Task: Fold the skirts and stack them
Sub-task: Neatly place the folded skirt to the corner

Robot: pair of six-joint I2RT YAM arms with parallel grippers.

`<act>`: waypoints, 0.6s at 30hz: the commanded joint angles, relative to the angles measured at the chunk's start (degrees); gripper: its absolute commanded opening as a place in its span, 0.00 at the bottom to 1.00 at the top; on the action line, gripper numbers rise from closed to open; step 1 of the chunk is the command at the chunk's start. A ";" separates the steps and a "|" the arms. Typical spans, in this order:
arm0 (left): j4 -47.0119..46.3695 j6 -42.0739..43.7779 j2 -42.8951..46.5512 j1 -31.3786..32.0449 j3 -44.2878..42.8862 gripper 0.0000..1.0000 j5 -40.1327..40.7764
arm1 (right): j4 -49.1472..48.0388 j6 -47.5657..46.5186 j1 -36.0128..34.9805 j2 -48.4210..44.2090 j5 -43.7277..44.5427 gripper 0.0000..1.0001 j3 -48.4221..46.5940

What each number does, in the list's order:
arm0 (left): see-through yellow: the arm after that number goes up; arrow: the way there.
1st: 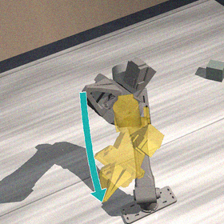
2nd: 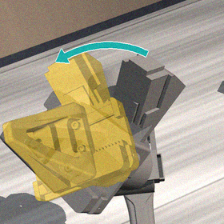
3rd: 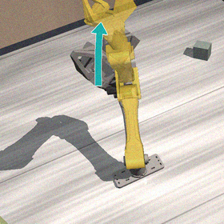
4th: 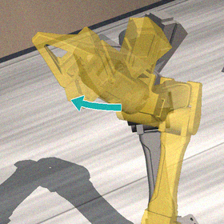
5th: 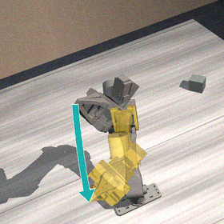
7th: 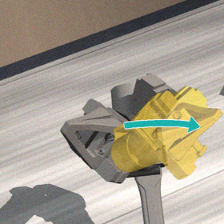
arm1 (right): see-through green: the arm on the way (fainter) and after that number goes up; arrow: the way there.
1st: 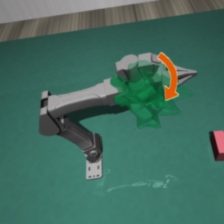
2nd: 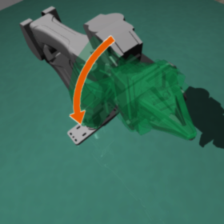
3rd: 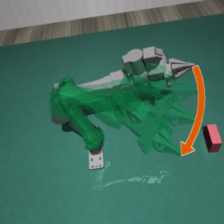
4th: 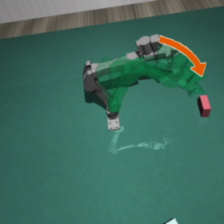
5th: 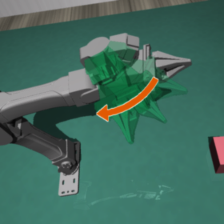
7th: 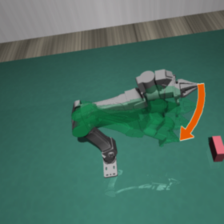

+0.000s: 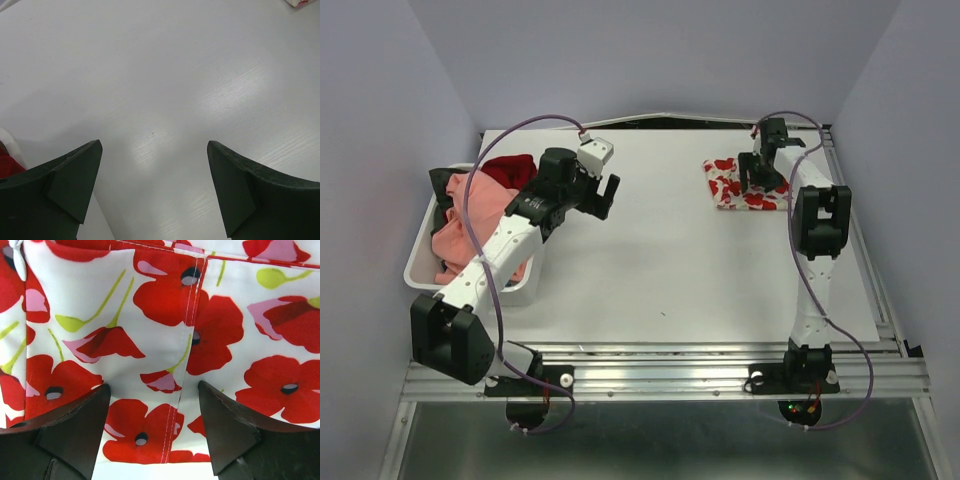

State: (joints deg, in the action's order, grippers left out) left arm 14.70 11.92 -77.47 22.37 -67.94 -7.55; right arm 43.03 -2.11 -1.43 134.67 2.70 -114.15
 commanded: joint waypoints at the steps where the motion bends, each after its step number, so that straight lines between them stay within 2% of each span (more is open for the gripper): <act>1: 0.07 -0.67 0.57 -0.66 -2.37 0.99 -0.97 | 1.01 -0.88 3.62 10.60 3.89 0.77 -5.36; 5: 0.15 -0.24 0.66 -1.01 -1.67 0.99 -0.71 | 0.83 -3.16 6.17 15.79 6.52 0.78 -15.03; 7: 0.15 -0.06 0.39 -1.36 -1.49 0.99 -0.80 | 0.05 -5.52 6.87 17.63 6.27 0.78 -16.71; 12: 0.59 -0.06 -0.22 -2.33 -1.40 0.99 -1.06 | -6.36 -10.98 9.07 17.82 6.09 0.82 -15.49; 18: 1.21 0.03 -1.10 -3.74 -2.19 0.99 -2.29 | -7.16 -13.09 10.31 18.35 5.56 0.81 -16.11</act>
State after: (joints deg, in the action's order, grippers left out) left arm 16.08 11.88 -78.32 19.44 -67.96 -8.49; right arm 32.58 -9.78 7.18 147.41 3.05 -132.42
